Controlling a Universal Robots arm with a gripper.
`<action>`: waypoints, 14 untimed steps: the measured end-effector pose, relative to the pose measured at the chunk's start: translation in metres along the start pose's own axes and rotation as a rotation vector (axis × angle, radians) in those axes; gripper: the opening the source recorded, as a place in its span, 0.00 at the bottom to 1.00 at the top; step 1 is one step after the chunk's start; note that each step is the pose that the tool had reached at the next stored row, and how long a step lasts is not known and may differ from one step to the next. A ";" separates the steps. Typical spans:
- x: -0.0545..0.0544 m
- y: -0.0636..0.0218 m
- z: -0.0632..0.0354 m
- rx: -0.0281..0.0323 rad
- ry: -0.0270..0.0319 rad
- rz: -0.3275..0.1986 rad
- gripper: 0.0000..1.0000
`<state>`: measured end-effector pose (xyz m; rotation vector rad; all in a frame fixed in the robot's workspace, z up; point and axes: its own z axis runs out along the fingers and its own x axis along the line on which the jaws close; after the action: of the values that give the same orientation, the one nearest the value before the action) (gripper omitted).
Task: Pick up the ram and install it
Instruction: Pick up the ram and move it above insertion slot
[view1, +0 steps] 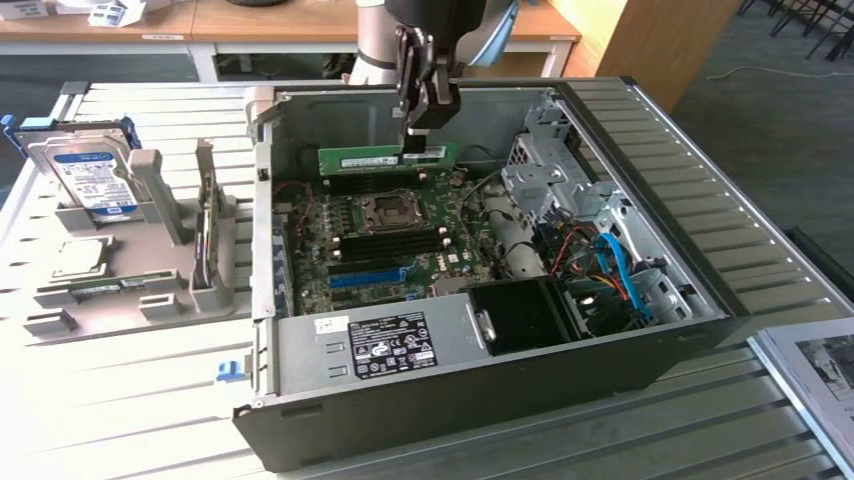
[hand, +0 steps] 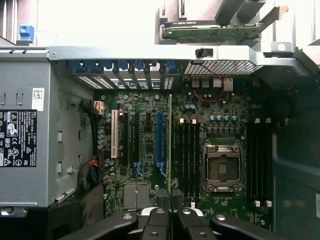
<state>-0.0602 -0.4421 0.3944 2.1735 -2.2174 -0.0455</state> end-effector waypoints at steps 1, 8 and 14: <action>0.000 0.0000 0.0010 -0.0001 0.0001 0.000 0.12; 0.000 -0.0003 0.0074 -0.0001 0.0002 0.000 0.12; 0.000 -0.0005 0.0115 0.0000 0.0001 0.000 0.12</action>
<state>-0.0601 -0.4421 0.3829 2.1735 -2.2174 -0.0455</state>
